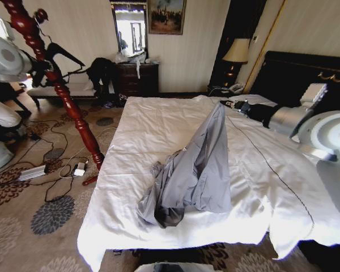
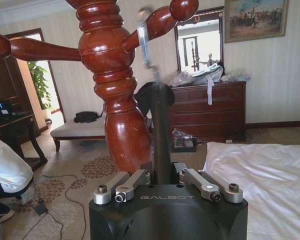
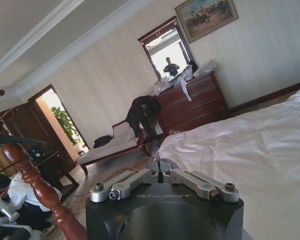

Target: Pick up the clothes from the bed and hang them on the clothes hanger.

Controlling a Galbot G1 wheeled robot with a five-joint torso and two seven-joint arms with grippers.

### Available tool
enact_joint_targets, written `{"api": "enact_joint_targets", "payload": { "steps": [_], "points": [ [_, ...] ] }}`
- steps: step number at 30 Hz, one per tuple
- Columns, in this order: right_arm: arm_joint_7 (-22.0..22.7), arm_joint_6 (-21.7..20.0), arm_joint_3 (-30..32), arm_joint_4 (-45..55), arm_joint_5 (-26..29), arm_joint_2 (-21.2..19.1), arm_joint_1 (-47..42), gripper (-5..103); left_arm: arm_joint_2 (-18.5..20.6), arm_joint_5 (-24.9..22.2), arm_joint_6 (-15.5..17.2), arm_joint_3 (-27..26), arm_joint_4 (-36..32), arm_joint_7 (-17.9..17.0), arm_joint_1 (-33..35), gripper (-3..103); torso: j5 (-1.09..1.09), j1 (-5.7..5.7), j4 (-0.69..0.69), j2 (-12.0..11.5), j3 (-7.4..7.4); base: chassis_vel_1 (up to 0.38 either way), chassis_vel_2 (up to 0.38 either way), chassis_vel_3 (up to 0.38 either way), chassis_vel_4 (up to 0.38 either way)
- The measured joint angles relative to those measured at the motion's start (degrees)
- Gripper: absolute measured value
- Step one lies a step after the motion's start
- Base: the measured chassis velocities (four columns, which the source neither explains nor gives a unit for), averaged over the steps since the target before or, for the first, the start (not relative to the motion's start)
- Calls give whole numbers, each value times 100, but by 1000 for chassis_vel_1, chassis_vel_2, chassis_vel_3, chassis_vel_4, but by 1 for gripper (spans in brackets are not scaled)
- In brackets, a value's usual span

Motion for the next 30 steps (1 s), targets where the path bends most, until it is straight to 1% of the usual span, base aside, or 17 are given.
{"api": "enact_joint_targets", "payload": {
  "steps": [1,9,13,15,17,18,19,20,22,23,24,25,26,28,30],
  "points": [
    [0,0,2,2,0,0,-9,0,2,-1,-7,-5,-6,20,0,18,0,0,2,0,0,0,0,0,0],
    [-1,2,24,19,-4,9,-42,0,6,1,-101,-7,-65,26,-45,18,0,0,0,0,0,0,0,0,0],
    [-5,1,62,45,-15,7,-103,0,-83,98,-300,4,-272,50,-183,18,0,0,1,0,0,0,0,0,0],
    [-4,2,69,53,-16,6,-113,0,-111,117,-317,14,-332,52,-220,18,0,0,1,0,0,0,0,0,0],
    [-4,3,114,82,-16,-18,-155,0,-298,142,-373,165,-694,83,-502,18,0,1,-1,0,0,0,0,0,0],
    [-6,4,139,93,-14,-36,-182,0,-438,139,-401,323,-904,98,-721,18,1,1,-2,0,0,0,0,0,0],
    [-6,4,139,93,-14,-36,-182,0,-438,139,-401,323,-904,98,-721,18,1,1,-2,0,0,0,0,0,0],
    [-5,5,152,93,-15,-46,-197,0,-522,139,-411,395,-1017,95,-837,18,2,1,-1,0,0,0,0,0,0],
    [-6,8,203,104,-17,-75,-261,0,-926,119,-414,624,-1531,128,-1332,18,0,-1,3,0,-1,0,0,0,0],
    [-6,10,220,117,-19,-79,-286,0,-1101,103,-411,698,-1728,125,-1510,18,0,-1,3,0,-1,0,0,0,0],
    [-6,11,228,122,-19,-80,-297,0,-1173,100,-409,724,-1808,132,-1580,18,-1,-1,4,0,-1,0,0,0,0],
    [-6,13,252,136,-21,-90,-331,0,-1368,97,-401,798,-2021,131,-1759,18,-2,-1,5,0,-1,0,0,0,0],
    [-6,13,252,136,-21,-90,-331,0,-1368,97,-401,798,-2021,131,-1759,18,-2,-1,5,0,-1,0,0,0,0],
    [-5,16,306,177,-34,-135,-415,0,-1744,77,-387,917,-2496,137,-2057,18,-1,-1,1,0,-1,0,0,0,0],
    [-4,16,340,194,-50,-169,-456,0,-1998,68,-386,974,-2803,178,-2209,18,-1,-1,-1,1,-1,0,0,0,0]
  ]
}}
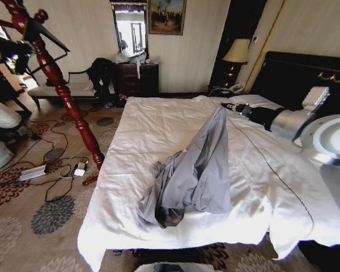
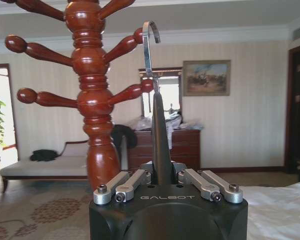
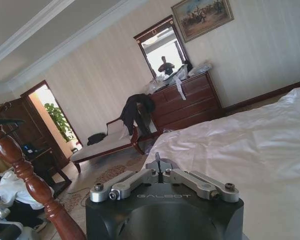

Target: Pick up the clothes from the bed and hang them on the clothes hanger.

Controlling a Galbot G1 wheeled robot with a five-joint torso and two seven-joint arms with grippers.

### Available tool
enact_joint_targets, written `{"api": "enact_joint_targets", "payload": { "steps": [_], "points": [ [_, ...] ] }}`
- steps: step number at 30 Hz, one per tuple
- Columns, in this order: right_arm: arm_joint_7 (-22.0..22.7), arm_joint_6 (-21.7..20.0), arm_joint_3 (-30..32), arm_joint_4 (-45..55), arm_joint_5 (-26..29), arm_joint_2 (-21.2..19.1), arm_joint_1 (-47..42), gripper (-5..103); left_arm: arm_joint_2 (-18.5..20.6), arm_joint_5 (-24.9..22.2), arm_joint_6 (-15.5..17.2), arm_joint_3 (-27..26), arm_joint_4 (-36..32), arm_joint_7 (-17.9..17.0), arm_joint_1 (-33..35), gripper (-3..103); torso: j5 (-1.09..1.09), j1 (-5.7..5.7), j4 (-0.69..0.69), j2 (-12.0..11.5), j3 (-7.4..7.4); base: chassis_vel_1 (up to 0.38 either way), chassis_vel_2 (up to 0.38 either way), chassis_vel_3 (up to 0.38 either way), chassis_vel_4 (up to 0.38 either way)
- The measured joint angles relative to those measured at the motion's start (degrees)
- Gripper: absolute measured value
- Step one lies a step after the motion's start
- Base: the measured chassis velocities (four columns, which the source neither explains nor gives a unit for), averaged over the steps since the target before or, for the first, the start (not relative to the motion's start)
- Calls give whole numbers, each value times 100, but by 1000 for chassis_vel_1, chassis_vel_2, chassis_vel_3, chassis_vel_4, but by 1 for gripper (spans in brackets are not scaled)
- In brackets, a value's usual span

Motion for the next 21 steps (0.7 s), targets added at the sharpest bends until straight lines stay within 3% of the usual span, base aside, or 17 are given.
{"api": "enact_joint_targets", "payload": {
  "steps": [5,7,8,10,11,14,16,17,21],
  "points": [
    [6,13,253,77,-8,-152,-241,0,-676,6,-80,131,-776,253,-262,18,0,0,4,0,0,0,0,0,0],
    [-20,24,872,207,-16,-410,-876,0,-1068,19,-179,245,-1199,496,-345,18,1,0,6,0,0,0,0,0,0],
    [-20,24,872,207,-16,-410,-876,0,-1068,19,-179,245,-1199,496,-345,18,1,0,6,0,0,0,0,0,0],
    [-87,24,1834,390,-37,-729,-1862,0,-1344,72,-256,521,-1536,697,-396,18,3,-1,-5,0,-1,0,0,0,0],
    [-87,24,1834,390,-37,-729,-1862,0,-1344,72,-256,521,-1536,697,-396,18,3,-1,-5,0,-1,0,0,0,0],
    [-116,27,2602,557,-51,-909,-2695,0,-1758,192,-291,895,-2021,792,-426,18,0,0,-7,0,-1,0,0,0,0],
    [-116,32,2705,594,-70,-915,-2856,0,-1953,249,-300,1014,-2215,812,-439,18,-1,0,-2,0,0,0,0,0,0],
    [-116,43,2775,631,-97,-915,-2953,0,-2228,305,-313,1164,-2549,822,-446,18,1,0,7,-1,0,0,0,0,0],
    [-116,52,2788,650,-144,-927,-2961,0,-2674,425,-385,1379,-3025,929,-421,18,2,0,3,0,0,0,0,0,0]
  ]
}}
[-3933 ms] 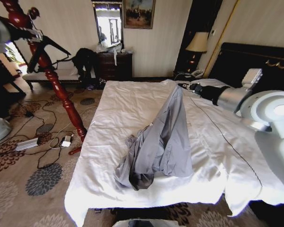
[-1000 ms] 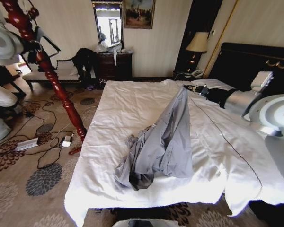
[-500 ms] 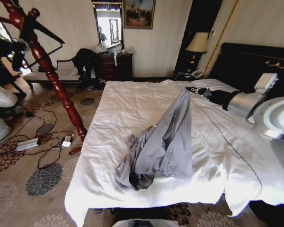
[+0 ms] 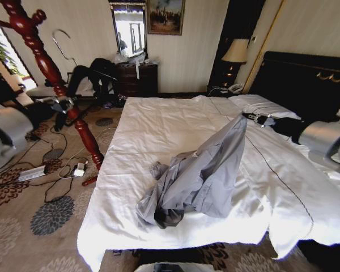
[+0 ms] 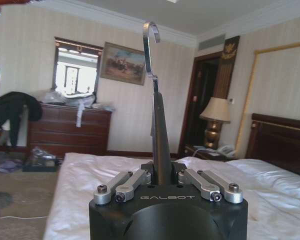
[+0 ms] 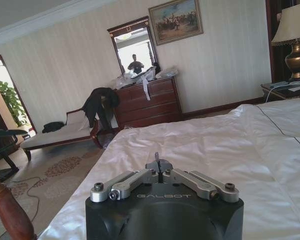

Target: Pick up the clothes from the bed and hang them on the clothes hanger.

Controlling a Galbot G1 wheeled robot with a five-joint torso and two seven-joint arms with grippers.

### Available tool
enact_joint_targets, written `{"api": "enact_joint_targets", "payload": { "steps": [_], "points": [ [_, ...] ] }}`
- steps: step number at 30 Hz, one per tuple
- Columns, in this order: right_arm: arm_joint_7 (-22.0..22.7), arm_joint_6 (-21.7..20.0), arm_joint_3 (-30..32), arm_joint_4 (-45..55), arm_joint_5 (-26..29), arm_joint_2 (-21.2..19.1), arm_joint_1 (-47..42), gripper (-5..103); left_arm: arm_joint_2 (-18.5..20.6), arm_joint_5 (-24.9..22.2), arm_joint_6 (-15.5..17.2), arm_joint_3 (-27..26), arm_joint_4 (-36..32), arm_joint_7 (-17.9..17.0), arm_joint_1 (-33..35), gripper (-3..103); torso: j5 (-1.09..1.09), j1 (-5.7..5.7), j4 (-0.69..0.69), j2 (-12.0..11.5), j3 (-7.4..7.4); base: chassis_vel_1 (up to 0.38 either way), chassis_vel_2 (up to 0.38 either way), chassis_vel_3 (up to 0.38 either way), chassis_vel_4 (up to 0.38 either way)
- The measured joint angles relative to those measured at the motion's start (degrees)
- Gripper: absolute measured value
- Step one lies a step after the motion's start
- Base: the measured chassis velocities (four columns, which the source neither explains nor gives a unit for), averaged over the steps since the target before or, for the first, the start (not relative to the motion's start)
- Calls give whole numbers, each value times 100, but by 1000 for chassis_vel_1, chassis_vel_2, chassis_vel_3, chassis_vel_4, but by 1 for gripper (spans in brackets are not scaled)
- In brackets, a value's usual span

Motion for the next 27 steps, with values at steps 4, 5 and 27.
{"api": "enact_joint_targets", "payload": {
  "steps": [4,5,27],
  "points": [
    [-23,19,0,5,-183,-52,-35,0,-415,-72,-79,113,-349,323,123,18,1,2,-2,-1,0,0,0,0,0],
    [-23,19,0,5,-183,-52,-35,0,-415,-72,-79,113,-349,323,123,18,1,2,-2,-1,0,0,0,0,0],
    [-480,266,-107,-305,-1295,-698,-227,0,-1627,50,42,1630,-1193,1266,957,18,-2,1,-1,-1,1,0,0,0,0]
  ]
}}
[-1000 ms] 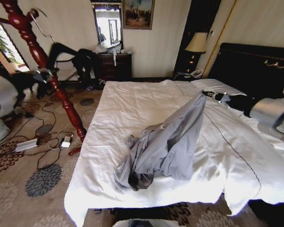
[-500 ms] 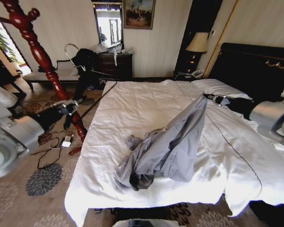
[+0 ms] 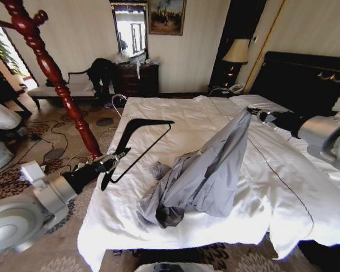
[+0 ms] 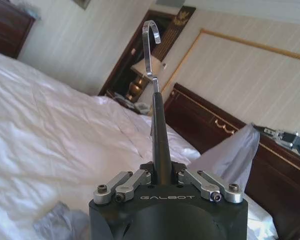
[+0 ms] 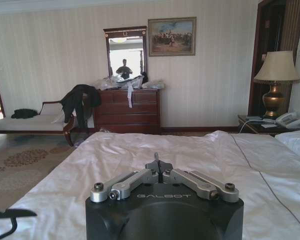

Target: Pick up the clothes from the bed and hang them on the clothes hanger.

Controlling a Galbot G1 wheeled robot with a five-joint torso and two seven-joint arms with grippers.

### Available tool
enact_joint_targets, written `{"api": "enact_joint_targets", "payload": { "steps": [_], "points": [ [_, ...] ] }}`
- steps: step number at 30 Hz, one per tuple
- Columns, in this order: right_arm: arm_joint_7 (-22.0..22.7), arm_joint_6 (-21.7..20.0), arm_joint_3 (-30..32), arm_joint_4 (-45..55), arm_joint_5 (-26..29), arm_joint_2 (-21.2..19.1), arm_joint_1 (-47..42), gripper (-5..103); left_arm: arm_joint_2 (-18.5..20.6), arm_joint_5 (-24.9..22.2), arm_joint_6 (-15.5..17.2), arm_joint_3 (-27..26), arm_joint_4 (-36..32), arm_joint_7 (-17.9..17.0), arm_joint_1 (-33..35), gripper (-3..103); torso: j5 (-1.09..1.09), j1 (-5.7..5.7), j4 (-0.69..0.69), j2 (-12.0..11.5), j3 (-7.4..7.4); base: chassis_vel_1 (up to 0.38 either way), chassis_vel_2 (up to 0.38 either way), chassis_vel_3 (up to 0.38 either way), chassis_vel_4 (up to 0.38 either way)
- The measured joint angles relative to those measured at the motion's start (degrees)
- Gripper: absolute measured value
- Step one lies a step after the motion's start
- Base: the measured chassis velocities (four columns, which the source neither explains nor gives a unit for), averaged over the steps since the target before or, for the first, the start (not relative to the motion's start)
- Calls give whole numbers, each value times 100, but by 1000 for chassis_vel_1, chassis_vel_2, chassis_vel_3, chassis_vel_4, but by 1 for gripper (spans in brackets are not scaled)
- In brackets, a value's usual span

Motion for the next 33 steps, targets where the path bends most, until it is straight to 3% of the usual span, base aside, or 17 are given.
{"api": "enact_joint_targets", "payload": {
  "steps": [4,11,14,16,18,21,25,33],
  "points": [
    [-47,0,0,-25,-117,-57,-80,0,73,-25,55,85,6,117,-78,18,0,0,0,0,0,0,0,0,0],
    [-132,40,-9,-63,-320,-74,-185,0,460,-432,64,-299,12,408,-239,18,2,0,-2,0,0,0,0,0,0],
    [-320,222,-14,-148,-602,-88,-236,0,768,-587,47,-498,15,755,-249,18,0,0,0,0,0,0,0,0,0],
    [-425,346,-32,-198,-679,-89,-240,0,989,-286,-2,-266,15,1075,-291,18,1,0,0,0,0,0,0,0,0],
    [-449,359,-34,-203,-702,-91,-246,0,1042,-191,-20,-196,16,1141,-307,18,0,0,0,0,0,0,0,0,0],
    [-572,395,-36,-196,-935,-110,-346,0,1503,380,-153,189,17,1574,-414,18,0,0,-1,0,0,0,0,0,0],
    [-697,525,-36,-187,-1242,-129,-455,0,1936,620,-256,374,17,1895,-431,18,2,0,-1,0,0,0,0,0,0],
    [-767,647,68,99,-1278,-98,-488,0,2169,993,-451,567,19,2011,-441,18,0,0,0,0,0,0,0,0,0]
  ]
}}
